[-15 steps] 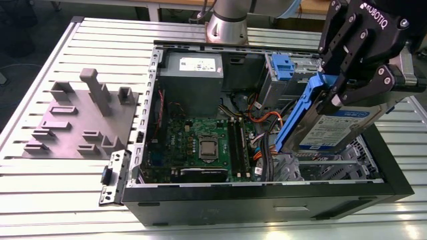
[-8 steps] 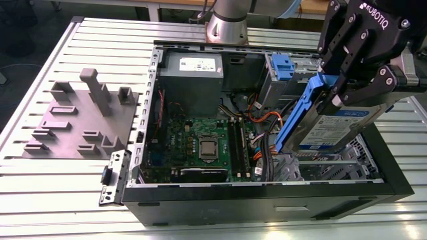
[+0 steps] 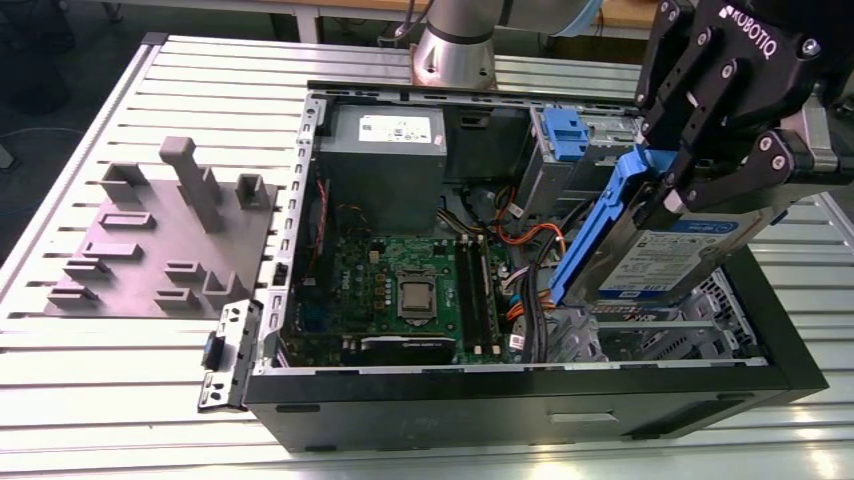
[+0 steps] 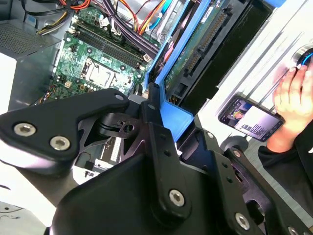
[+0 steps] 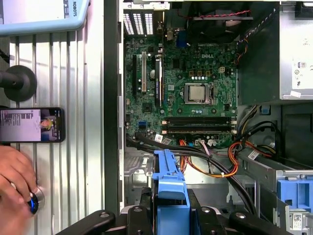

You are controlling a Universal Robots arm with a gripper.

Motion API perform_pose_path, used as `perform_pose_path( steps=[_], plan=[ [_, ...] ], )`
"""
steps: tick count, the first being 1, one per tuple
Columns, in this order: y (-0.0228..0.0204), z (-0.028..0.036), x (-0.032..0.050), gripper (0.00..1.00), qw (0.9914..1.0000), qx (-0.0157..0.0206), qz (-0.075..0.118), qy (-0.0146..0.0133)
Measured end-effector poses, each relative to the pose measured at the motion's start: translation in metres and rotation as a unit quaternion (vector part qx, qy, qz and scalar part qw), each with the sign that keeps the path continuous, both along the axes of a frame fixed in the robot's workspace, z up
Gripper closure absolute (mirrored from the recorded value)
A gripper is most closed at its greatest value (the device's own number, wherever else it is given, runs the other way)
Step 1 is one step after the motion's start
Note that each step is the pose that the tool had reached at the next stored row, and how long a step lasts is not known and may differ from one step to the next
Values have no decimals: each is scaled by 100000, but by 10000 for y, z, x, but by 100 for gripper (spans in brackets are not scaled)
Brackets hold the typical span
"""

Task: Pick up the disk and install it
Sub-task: 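Insert the disk into the insertion slot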

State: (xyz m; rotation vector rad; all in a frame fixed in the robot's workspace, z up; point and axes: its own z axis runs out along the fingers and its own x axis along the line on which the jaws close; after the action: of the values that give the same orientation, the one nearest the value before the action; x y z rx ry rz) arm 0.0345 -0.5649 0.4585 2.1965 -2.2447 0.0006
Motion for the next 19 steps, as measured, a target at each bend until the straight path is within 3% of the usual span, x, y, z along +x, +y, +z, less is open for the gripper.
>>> perform_pose_path(
  steps=[9,19],
  plan=[
    [-1,-3,122,64,100000,0,4,-4],
    [-4,-72,304,64,100000,-5,3,-2]
  ],
)
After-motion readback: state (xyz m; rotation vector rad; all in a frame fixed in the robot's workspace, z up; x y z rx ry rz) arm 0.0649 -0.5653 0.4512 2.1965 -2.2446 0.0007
